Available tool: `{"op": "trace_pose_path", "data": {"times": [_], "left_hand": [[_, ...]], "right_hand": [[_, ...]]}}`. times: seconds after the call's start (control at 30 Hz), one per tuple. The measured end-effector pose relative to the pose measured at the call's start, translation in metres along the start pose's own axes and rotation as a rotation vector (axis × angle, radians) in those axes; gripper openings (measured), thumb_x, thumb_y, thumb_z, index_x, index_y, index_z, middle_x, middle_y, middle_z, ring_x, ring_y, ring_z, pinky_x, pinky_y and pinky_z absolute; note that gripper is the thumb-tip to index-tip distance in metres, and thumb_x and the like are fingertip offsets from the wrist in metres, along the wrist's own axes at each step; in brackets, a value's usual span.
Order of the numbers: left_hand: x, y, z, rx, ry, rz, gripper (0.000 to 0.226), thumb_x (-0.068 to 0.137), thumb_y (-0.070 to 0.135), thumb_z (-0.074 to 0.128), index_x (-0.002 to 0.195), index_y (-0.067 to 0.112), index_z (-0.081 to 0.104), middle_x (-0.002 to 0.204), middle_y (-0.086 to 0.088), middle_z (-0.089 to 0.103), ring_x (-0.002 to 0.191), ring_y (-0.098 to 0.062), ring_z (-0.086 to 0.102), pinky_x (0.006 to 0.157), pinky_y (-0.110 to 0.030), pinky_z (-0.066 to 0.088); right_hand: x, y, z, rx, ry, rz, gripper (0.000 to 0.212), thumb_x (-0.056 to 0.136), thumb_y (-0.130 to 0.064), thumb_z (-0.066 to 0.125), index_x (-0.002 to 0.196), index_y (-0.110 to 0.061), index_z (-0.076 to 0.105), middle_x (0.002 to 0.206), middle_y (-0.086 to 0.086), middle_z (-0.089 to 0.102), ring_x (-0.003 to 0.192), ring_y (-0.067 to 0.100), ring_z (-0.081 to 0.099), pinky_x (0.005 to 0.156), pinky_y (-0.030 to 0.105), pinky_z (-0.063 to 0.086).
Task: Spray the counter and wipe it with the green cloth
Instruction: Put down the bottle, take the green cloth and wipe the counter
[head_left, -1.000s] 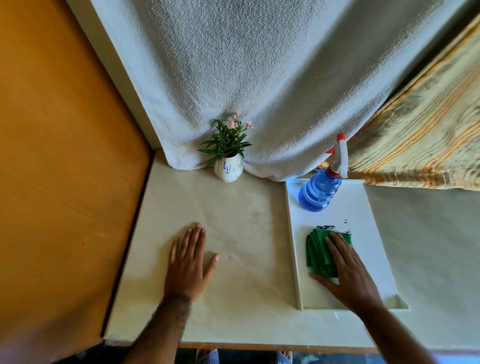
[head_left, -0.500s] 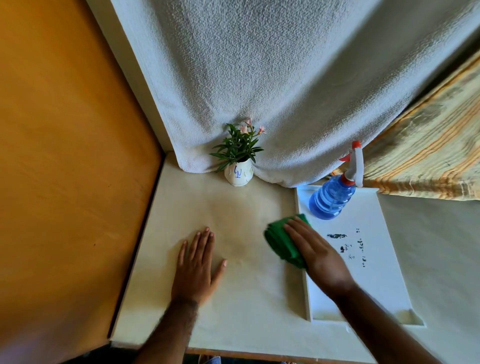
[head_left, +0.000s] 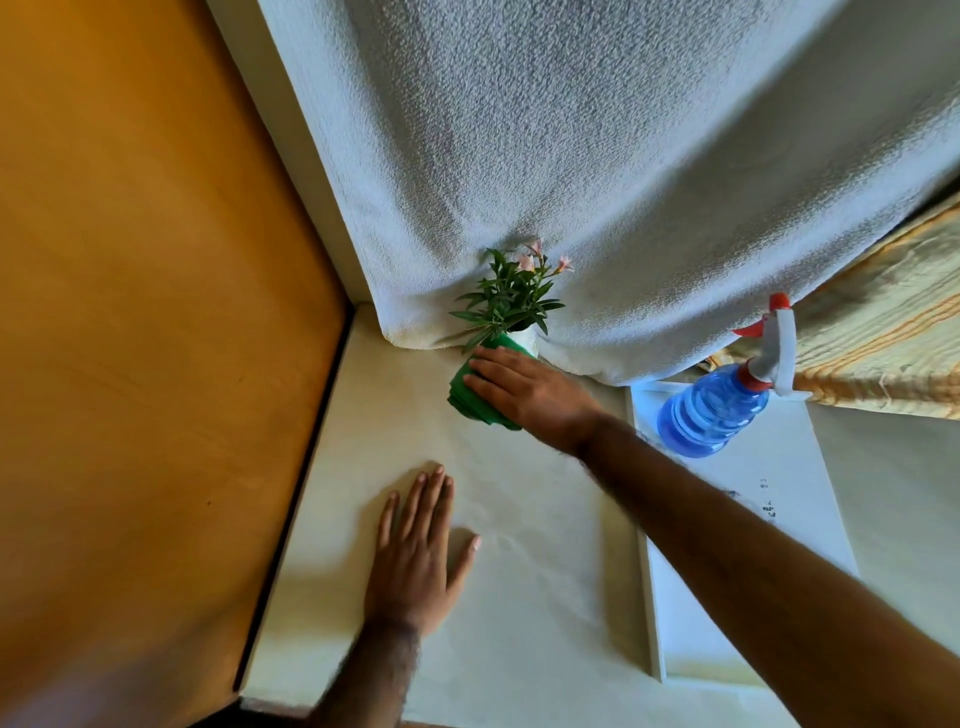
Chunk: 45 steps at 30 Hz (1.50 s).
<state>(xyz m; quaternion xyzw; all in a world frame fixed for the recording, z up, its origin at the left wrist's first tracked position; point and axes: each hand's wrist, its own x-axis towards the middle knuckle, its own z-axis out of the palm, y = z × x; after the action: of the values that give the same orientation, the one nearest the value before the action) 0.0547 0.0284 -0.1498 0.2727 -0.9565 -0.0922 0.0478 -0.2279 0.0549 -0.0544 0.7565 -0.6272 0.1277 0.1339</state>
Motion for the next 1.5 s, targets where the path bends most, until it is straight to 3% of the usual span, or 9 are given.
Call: {"op": "trace_pose_path", "data": {"times": [0.1, 0.2, 0.4, 0.57, 0.63, 0.77, 1.0, 1.2, 1.5], "left_hand": [[0.000, 0.000, 0.000, 0.003, -0.014, -0.005, 0.079, 0.104, 0.062, 0.031, 0.165, 0.013, 0.023, 0.175, -0.007, 0.025, 0.161, -0.025, 0.024, 0.125, -0.055, 0.031], [0.001, 0.000, 0.000, 0.028, -0.032, 0.001, 0.080, 0.104, 0.063, 0.028, 0.166, 0.013, 0.020, 0.175, -0.008, 0.022, 0.161, -0.026, 0.021, 0.126, -0.055, 0.028], [0.000, -0.001, 0.000, 0.044, -0.042, -0.003, 0.081, 0.104, 0.063, 0.032, 0.166, 0.013, 0.019, 0.175, -0.008, 0.022, 0.161, -0.026, 0.022, 0.125, -0.057, 0.031], [0.001, 0.000, -0.002, 0.046, -0.034, -0.002, 0.080, 0.104, 0.063, 0.031, 0.166, 0.012, 0.021, 0.175, -0.008, 0.023, 0.161, -0.026, 0.024, 0.124, -0.056, 0.030], [0.001, -0.001, -0.002, 0.048, -0.030, 0.001, 0.080, 0.104, 0.063, 0.033, 0.165, 0.012, 0.023, 0.174, -0.008, 0.025, 0.160, -0.027, 0.025, 0.123, -0.058, 0.034], [0.000, 0.000, -0.002, 0.049, -0.023, 0.008, 0.080, 0.104, 0.062, 0.035, 0.165, 0.011, 0.024, 0.174, -0.009, 0.027, 0.160, -0.028, 0.027, 0.121, -0.059, 0.038], [0.001, -0.001, -0.001, 0.046, -0.026, 0.006, 0.081, 0.104, 0.062, 0.035, 0.165, 0.011, 0.023, 0.174, -0.008, 0.025, 0.160, -0.027, 0.025, 0.123, -0.057, 0.033], [0.001, 0.000, -0.003, 0.056, -0.032, 0.000, 0.080, 0.104, 0.064, 0.030, 0.165, 0.012, 0.023, 0.174, -0.008, 0.025, 0.160, -0.027, 0.025, 0.123, -0.057, 0.034], [0.000, -0.001, -0.001, 0.059, -0.006, 0.014, 0.081, 0.103, 0.060, 0.040, 0.165, 0.011, 0.024, 0.174, -0.009, 0.026, 0.160, -0.027, 0.026, 0.122, -0.059, 0.037]], "right_hand": [[0.004, 0.015, 0.009, 0.043, -0.039, -0.059, 0.036, 0.097, -0.004, 0.045, 0.125, 0.005, 0.066, 0.128, 0.026, 0.065, 0.125, 0.042, 0.059, 0.112, 0.050, 0.037], [0.003, 0.025, 0.017, 0.144, -0.089, -0.041, 0.037, 0.090, 0.003, 0.063, 0.126, 0.005, 0.065, 0.131, 0.025, 0.064, 0.128, 0.043, 0.056, 0.112, 0.055, 0.039], [-0.002, 0.013, 0.034, 0.299, -0.169, 0.023, 0.045, 0.081, 0.010, 0.073, 0.125, 0.004, 0.066, 0.129, 0.026, 0.064, 0.126, 0.044, 0.057, 0.112, 0.052, 0.034], [0.001, 0.007, 0.025, 0.278, -0.068, 0.031, 0.037, 0.099, -0.008, 0.044, 0.126, 0.001, 0.067, 0.131, 0.022, 0.064, 0.128, 0.040, 0.055, 0.117, 0.044, 0.033], [0.004, 0.014, 0.020, 0.243, 0.002, 0.025, 0.035, 0.100, -0.008, 0.046, 0.127, -0.001, 0.067, 0.134, 0.021, 0.063, 0.130, 0.037, 0.052, 0.122, 0.038, 0.025], [0.001, 0.029, 0.017, 0.227, -0.049, 0.010, 0.036, 0.098, -0.010, 0.047, 0.124, 0.000, 0.069, 0.132, 0.020, 0.065, 0.130, 0.038, 0.056, 0.115, 0.045, 0.038], [-0.001, 0.017, 0.024, 0.383, -0.148, 0.099, 0.042, 0.097, -0.019, 0.043, 0.127, -0.002, 0.067, 0.133, 0.019, 0.064, 0.132, 0.036, 0.055, 0.113, 0.046, 0.041], [0.006, 0.024, 0.015, 0.360, -0.004, 0.072, 0.033, 0.099, -0.013, 0.053, 0.125, -0.002, 0.069, 0.131, 0.021, 0.065, 0.127, 0.037, 0.056, 0.113, 0.042, 0.040], [-0.010, 0.017, 0.035, 0.410, -0.118, 0.102, 0.036, 0.090, 0.002, 0.068, 0.125, -0.003, 0.069, 0.132, 0.019, 0.065, 0.131, 0.037, 0.055, 0.106, 0.052, 0.047]]}}
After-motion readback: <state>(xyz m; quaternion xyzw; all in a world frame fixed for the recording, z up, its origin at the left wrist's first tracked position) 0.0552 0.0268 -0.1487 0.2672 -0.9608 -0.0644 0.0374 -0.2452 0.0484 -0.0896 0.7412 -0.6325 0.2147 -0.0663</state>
